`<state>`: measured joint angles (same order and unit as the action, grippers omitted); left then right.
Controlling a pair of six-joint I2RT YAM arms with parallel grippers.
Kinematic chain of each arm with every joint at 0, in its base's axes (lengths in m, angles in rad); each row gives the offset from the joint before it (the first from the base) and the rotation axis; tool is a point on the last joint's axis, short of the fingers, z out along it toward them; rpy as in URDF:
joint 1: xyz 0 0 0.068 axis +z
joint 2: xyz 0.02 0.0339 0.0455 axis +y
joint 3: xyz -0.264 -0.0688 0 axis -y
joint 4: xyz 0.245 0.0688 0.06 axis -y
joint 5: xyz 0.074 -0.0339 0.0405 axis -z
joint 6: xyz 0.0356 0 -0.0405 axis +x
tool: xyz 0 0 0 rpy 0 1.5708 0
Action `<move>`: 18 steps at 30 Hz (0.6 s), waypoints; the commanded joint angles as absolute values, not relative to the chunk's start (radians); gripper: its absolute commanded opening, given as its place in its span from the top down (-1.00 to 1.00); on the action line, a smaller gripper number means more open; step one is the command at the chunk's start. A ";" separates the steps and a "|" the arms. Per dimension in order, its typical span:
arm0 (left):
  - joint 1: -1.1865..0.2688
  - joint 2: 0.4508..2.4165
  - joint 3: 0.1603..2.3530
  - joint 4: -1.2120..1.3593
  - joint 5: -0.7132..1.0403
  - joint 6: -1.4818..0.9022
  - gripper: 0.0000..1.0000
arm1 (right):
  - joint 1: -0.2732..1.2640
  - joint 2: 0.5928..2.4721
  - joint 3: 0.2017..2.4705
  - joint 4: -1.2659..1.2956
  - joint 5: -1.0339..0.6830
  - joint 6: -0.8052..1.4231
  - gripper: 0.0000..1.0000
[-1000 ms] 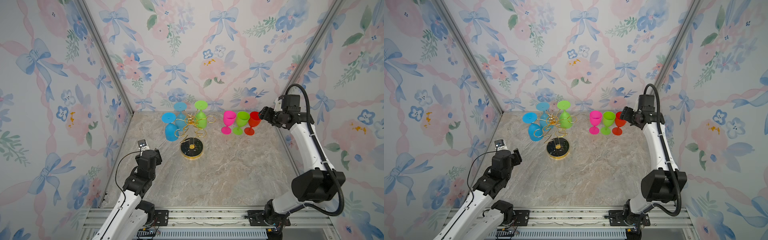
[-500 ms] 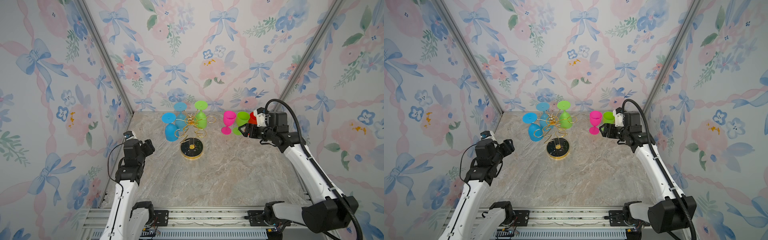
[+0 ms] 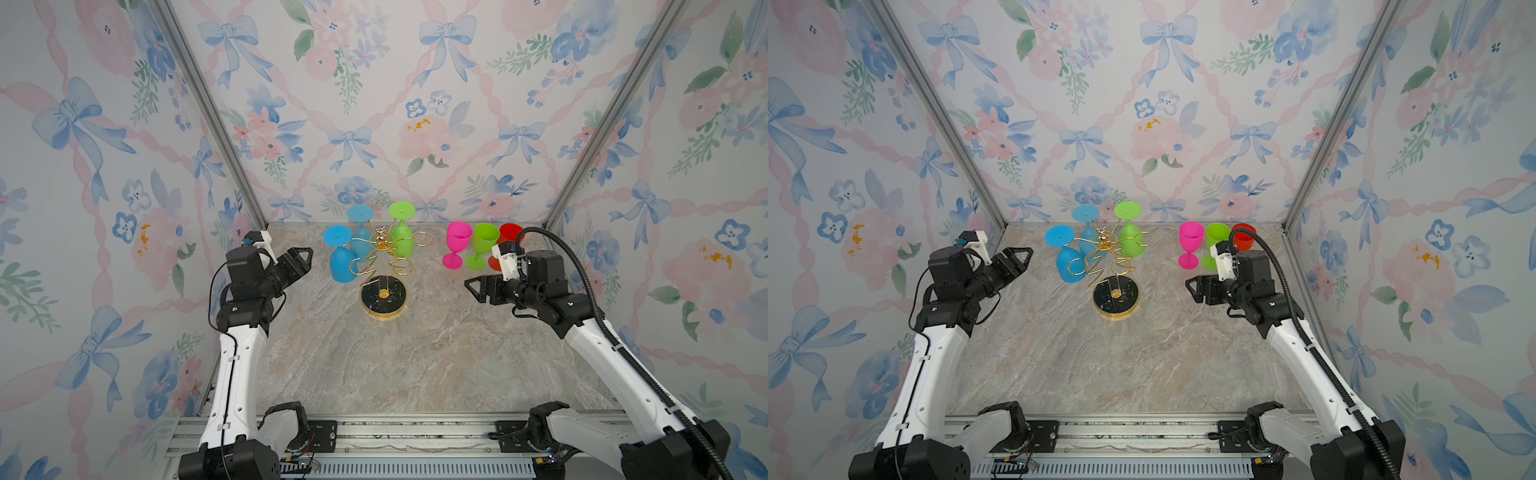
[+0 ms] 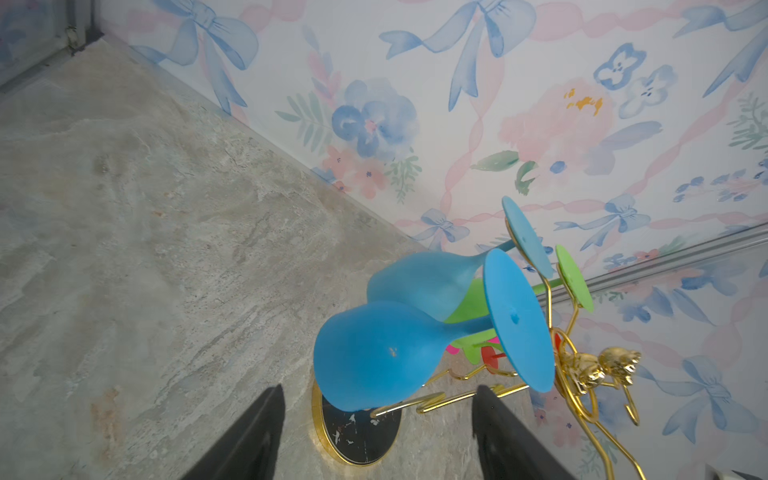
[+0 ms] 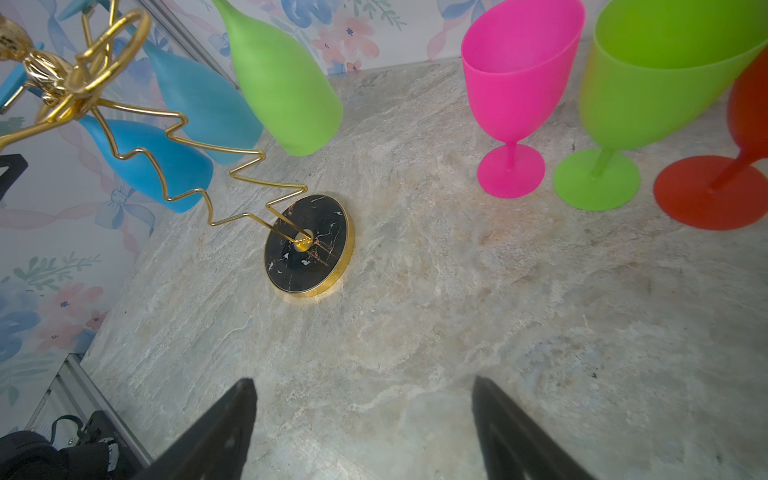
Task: Take the wine glass off the wine glass rack
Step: 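Move the left gripper toward the blue glass on the rack while the right draws back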
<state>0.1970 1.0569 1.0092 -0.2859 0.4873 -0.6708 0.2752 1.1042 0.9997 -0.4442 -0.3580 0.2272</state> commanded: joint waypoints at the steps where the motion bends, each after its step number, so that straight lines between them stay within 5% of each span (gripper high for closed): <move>1: 0.204 1.076 1.050 -0.235 0.614 -0.739 -0.45 | 0.296 1.094 0.976 -0.388 -0.370 0.236 -0.67; 18: 0.202 1.188 1.107 -0.120 0.776 -0.861 -0.28 | 0.336 1.074 0.930 -0.339 -0.349 0.268 -0.67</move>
